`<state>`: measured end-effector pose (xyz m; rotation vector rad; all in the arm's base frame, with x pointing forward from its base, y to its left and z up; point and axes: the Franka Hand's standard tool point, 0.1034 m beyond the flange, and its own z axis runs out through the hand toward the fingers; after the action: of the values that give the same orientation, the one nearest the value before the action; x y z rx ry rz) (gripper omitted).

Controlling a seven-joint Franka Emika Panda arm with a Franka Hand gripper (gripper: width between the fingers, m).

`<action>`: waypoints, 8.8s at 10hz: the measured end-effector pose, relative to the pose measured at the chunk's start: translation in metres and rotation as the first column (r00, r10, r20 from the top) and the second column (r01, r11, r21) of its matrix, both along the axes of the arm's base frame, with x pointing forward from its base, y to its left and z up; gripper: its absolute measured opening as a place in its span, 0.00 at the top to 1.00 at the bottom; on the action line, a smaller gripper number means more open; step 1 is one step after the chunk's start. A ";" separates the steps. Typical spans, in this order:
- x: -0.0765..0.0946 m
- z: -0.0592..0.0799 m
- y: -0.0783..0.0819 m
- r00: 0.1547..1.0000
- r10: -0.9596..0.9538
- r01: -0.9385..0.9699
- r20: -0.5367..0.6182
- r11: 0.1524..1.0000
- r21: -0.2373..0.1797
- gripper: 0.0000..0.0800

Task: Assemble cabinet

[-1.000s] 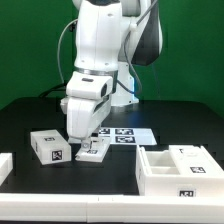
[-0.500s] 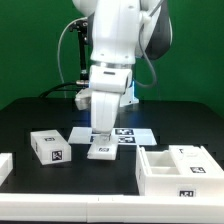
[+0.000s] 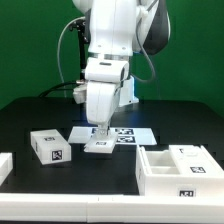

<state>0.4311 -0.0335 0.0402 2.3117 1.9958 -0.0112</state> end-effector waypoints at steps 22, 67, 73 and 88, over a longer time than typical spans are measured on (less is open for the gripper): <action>0.037 0.021 0.079 0.990 0.131 -0.130 0.060 0.991 -0.019 0.92; 0.025 0.029 0.077 0.982 0.183 -0.185 -0.042 0.982 -0.040 0.92; 0.020 0.016 0.075 0.982 0.179 -0.182 -0.064 0.983 -0.041 0.92; 0.036 0.019 0.067 0.974 0.213 -0.217 -0.077 0.975 -0.049 0.92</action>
Offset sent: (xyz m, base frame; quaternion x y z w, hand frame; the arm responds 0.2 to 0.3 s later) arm 0.0105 0.0600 0.0131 0.0044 -0.0387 -0.0917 0.9950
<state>0.4672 0.0335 0.0588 2.0777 2.2385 -0.1362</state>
